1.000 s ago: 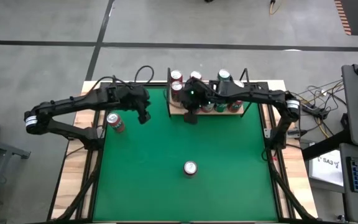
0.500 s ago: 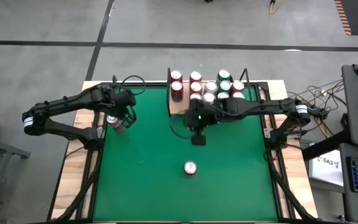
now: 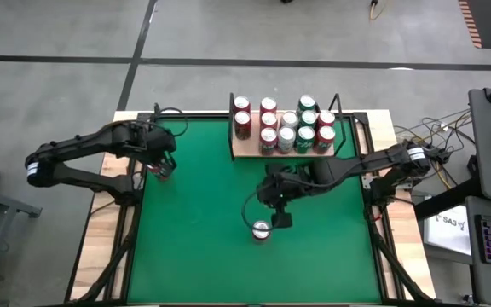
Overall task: Place canned beverage on shelf
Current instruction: Put the red soda can on the shelf aligned with the other red soda can
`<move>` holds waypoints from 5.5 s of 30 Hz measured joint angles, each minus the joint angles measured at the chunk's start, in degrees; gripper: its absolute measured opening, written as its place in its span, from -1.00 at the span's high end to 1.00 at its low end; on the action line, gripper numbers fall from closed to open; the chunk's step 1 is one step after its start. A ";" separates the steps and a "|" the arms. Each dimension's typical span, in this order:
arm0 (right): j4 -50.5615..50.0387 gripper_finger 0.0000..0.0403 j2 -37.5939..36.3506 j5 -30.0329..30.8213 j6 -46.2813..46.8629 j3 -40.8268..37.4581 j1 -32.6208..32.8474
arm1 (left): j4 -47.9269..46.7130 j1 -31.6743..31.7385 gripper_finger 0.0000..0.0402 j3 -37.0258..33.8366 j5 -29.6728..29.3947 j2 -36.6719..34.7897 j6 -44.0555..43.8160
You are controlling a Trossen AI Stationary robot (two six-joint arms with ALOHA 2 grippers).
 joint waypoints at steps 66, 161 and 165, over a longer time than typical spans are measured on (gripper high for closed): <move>14.68 0.96 -21.70 1.07 -0.64 -24.48 6.44 | 9.43 0.20 -0.55 -19.32 -7.53 -2.81 -11.83; 38.95 0.23 -9.62 32.96 -7.05 -19.45 2.89 | 77.38 -20.97 -0.39 -7.39 -13.36 6.60 26.97; 34.94 -0.21 -9.56 32.52 -4.93 -17.88 1.80 | 78.75 -20.97 -0.39 -7.39 -13.30 7.61 27.40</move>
